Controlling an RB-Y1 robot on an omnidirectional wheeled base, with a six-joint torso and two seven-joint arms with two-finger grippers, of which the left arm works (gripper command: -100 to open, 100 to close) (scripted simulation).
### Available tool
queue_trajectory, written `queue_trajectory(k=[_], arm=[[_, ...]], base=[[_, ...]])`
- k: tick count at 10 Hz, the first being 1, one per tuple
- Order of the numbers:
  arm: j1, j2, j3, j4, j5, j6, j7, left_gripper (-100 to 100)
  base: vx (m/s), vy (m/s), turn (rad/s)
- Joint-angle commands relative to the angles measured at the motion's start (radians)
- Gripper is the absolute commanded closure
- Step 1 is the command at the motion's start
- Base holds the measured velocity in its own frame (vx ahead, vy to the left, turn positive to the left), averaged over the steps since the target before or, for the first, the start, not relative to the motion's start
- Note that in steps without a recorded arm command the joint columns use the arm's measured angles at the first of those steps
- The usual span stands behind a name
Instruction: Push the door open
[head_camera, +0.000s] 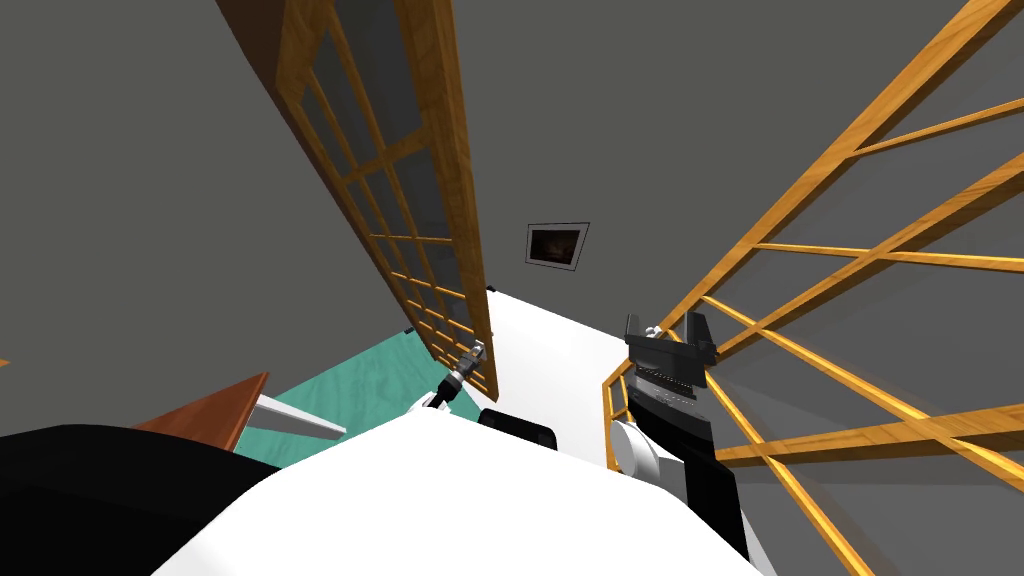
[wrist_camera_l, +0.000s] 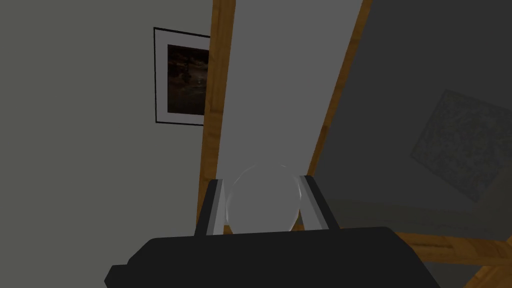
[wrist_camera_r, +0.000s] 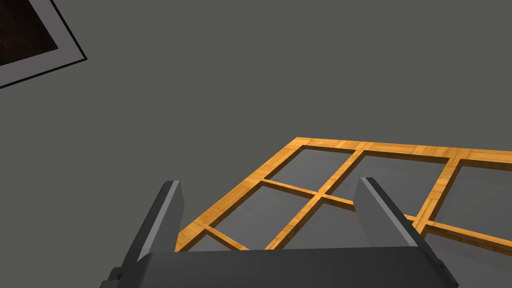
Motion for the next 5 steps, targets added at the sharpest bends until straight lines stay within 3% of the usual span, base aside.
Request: queue_trajectory(k=[1,2,5], arm=[[-0.004,0.0,0.008,-0.016,0.017,0.006,0.05,100],[-0.004,0.0,0.008,-0.016,0.017,0.006,0.052,100],[-0.01,-0.008,0.017,-0.012,0.045,0.006,0.138,100]], base=[[0.033,0.0,-0.044],[0.03,0.0,-0.02],[0.031,0.005,-0.032]])
